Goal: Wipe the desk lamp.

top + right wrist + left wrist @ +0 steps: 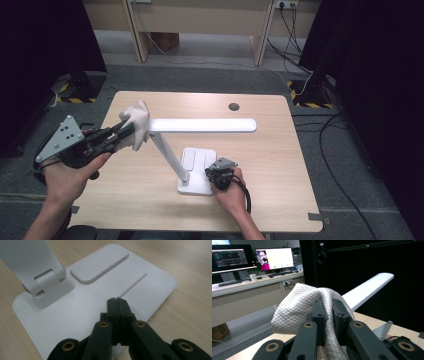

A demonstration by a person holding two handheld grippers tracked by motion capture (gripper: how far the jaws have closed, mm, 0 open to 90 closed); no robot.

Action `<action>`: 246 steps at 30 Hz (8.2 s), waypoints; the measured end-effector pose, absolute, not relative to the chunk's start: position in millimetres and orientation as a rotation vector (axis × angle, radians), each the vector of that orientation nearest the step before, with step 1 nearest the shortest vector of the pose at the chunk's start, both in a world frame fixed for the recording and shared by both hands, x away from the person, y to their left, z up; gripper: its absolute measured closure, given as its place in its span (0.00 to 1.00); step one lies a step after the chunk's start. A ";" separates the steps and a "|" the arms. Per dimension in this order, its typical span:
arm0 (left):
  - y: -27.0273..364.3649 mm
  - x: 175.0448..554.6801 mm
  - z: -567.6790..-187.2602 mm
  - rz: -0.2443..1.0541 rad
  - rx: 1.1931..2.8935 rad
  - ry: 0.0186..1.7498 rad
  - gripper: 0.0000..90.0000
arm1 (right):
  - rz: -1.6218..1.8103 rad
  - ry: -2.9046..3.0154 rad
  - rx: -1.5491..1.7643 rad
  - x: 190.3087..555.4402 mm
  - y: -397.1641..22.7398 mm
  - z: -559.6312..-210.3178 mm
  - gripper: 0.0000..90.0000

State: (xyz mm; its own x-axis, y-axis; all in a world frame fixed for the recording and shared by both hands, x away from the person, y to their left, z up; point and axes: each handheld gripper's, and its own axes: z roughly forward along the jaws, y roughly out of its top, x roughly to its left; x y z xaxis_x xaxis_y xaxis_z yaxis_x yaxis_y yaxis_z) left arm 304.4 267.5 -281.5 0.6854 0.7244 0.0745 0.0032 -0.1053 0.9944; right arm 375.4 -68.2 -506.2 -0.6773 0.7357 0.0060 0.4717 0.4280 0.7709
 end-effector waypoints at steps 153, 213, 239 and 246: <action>131.7 332.9 -274.4 0.581 1.651 0.483 0.91 | 1.089 2.341 0.992 371.6 -66.0 -507.7 1.00; 79.3 340.2 -269.9 0.519 1.689 0.438 0.91 | 1.097 2.337 0.966 372.7 -67.0 -508.5 1.00; 55.3 344.3 -267.8 0.494 1.705 0.419 0.90 | 1.098 2.337 0.970 372.2 -67.3 -508.6 1.00; 46.3 344.7 -266.3 0.490 1.716 0.407 0.90 | 1.100 2.336 0.969 372.2 -67.2 -508.6 1.00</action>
State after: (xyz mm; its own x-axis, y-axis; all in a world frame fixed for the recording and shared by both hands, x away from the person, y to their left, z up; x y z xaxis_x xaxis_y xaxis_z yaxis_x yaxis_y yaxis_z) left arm 344.7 46.3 -266.3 0.8477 0.5207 0.1009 0.0029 -0.1948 0.9808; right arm 372.2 -67.2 -508.6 -0.6895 0.7228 -0.0473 0.4242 0.4559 0.7825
